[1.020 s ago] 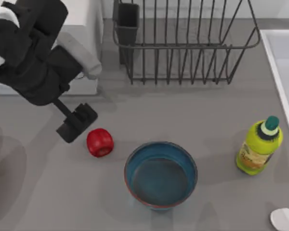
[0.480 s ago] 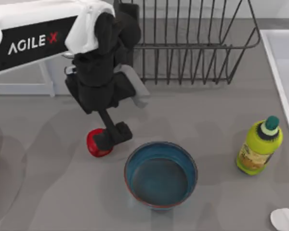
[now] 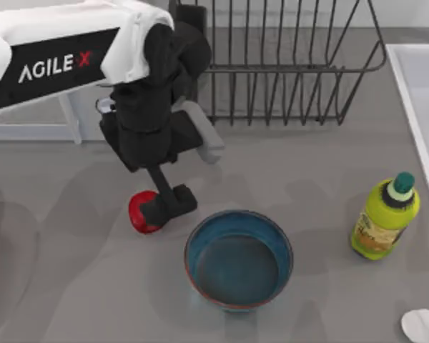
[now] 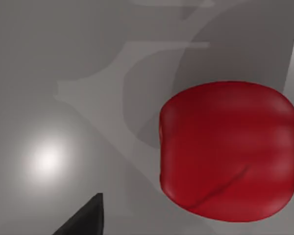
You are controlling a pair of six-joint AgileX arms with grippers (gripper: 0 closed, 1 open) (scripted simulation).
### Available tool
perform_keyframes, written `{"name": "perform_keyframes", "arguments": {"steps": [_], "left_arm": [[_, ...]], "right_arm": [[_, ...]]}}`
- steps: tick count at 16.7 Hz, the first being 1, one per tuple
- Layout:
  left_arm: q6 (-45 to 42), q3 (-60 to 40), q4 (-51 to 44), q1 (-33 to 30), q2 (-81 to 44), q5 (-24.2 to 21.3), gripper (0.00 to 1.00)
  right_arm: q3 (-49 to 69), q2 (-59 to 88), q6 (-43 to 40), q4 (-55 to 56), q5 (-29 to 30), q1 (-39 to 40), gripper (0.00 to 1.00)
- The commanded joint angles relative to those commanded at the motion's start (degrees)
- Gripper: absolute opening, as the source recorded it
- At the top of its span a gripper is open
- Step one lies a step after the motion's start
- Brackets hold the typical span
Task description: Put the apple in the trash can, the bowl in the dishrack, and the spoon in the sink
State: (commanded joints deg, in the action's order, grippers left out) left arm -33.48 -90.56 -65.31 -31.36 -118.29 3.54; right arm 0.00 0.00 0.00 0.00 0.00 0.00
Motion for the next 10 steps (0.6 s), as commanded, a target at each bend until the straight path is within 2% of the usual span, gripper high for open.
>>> {"name": "perform_keyframes", "arguments": {"steps": [6, 10], "left_arm": [[-0.6, 7.4, 11.4, 0.4, -3.5, 0.0, 1.00], [-0.7, 8.8, 13.2, 0.5, -4.3, 0.0, 1.00]], "right_arm": [[0.0, 0.0, 0.0, 0.0, 0.0, 0.0, 1.00], [0.0, 0.0, 0.0, 0.0, 0.0, 0.0, 1.00]]}}
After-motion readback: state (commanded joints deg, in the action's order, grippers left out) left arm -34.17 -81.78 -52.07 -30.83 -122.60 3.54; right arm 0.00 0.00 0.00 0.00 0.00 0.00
